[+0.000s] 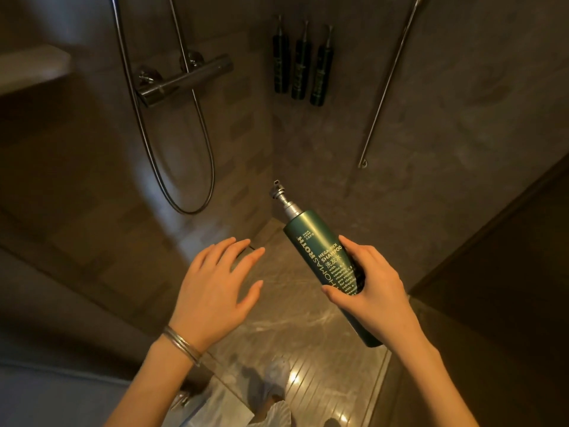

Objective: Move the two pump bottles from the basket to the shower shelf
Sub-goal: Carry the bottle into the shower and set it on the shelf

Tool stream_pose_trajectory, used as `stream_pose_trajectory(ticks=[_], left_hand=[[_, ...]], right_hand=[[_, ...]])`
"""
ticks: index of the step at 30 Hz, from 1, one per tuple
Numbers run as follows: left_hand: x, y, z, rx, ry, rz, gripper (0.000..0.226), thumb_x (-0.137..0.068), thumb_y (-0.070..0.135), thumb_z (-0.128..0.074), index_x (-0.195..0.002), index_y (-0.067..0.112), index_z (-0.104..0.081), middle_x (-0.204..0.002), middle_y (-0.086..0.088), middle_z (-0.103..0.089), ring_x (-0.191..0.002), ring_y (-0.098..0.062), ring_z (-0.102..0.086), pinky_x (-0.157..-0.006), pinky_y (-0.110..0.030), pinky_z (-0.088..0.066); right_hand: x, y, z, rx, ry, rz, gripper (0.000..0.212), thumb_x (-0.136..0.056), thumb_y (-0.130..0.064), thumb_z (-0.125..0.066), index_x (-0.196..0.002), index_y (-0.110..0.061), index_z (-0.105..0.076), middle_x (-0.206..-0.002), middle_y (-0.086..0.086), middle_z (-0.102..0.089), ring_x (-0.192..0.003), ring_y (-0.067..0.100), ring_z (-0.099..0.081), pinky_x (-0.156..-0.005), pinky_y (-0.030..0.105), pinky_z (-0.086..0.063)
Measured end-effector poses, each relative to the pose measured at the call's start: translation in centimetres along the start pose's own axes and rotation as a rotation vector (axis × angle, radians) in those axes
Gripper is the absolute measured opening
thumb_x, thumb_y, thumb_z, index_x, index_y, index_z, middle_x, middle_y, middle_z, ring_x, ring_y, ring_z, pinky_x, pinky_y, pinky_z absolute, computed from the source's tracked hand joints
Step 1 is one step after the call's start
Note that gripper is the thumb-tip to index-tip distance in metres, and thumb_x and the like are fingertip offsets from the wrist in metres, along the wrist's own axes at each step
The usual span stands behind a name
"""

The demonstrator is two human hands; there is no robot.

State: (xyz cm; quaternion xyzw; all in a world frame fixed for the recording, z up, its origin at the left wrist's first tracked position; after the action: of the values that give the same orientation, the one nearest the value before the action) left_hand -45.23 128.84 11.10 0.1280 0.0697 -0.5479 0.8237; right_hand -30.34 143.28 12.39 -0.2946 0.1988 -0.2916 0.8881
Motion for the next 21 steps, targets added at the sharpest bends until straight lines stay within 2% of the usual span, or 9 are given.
stream_pose_trajectory(ticks=[5,10,15,21], left_hand=[[-4.5,-0.9,-0.9,-0.015,0.022,-0.001,0.050,-0.087,0.044,-0.041,-0.127,0.021,-0.057,-0.127,-0.006,-0.057,-0.120,-0.027,-0.049,-0.095,-0.041,-0.034],[-9.7,-3.2,-0.9,-0.031,0.065,0.042,0.049,-0.087,0.044,-0.041,-0.127,0.021,-0.057,-0.127,-0.006,-0.057,-0.120,-0.027,-0.049,-0.096,-0.041,-0.034],[-14.1,-6.9,0.7,-0.053,0.143,0.130,0.049,-0.086,0.043,-0.043,-0.125,0.020,-0.058,-0.126,-0.007,-0.057,-0.118,-0.030,-0.050,-0.095,-0.042,-0.035],[-17.0,-11.7,2.7,-0.185,0.182,0.234,0.049,-0.087,0.043,-0.042,-0.127,0.019,-0.057,-0.127,-0.009,-0.056,-0.121,-0.030,-0.047,-0.097,-0.045,-0.034]], right_hand=[[-4.6,2.1,0.3,-0.013,0.027,-0.014,0.080,-0.065,-0.034,-0.077,-0.135,-0.030,-0.039,-0.108,-0.016,-0.047,-0.097,0.002,-0.049,-0.080,0.025,-0.044],[-11.9,1.9,-0.4,-0.009,0.018,0.056,0.080,-0.063,-0.033,-0.077,-0.134,-0.029,-0.041,-0.113,-0.011,-0.051,-0.103,0.007,-0.052,-0.085,0.034,-0.046],[-20.1,-0.3,-1.4,-0.035,-0.029,0.168,0.079,-0.063,-0.033,-0.077,-0.133,-0.030,-0.041,-0.110,-0.013,-0.051,-0.100,0.005,-0.052,-0.083,0.031,-0.046],[-27.9,-4.8,-3.7,-0.115,-0.085,0.332,0.078,-0.064,-0.031,-0.079,-0.133,-0.029,-0.042,-0.106,-0.014,-0.048,-0.096,0.001,-0.048,-0.080,0.026,-0.043]])
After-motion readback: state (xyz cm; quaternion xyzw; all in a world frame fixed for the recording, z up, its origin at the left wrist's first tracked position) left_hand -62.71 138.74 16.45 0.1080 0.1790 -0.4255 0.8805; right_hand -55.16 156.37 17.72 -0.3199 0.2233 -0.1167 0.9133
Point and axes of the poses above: each hand's wrist, its own x-axis away from the middle knuckle, its own z-axis out of the back of the hand, y = z × x, the point moved 9 cm from there along -x, towards the middle knuckle
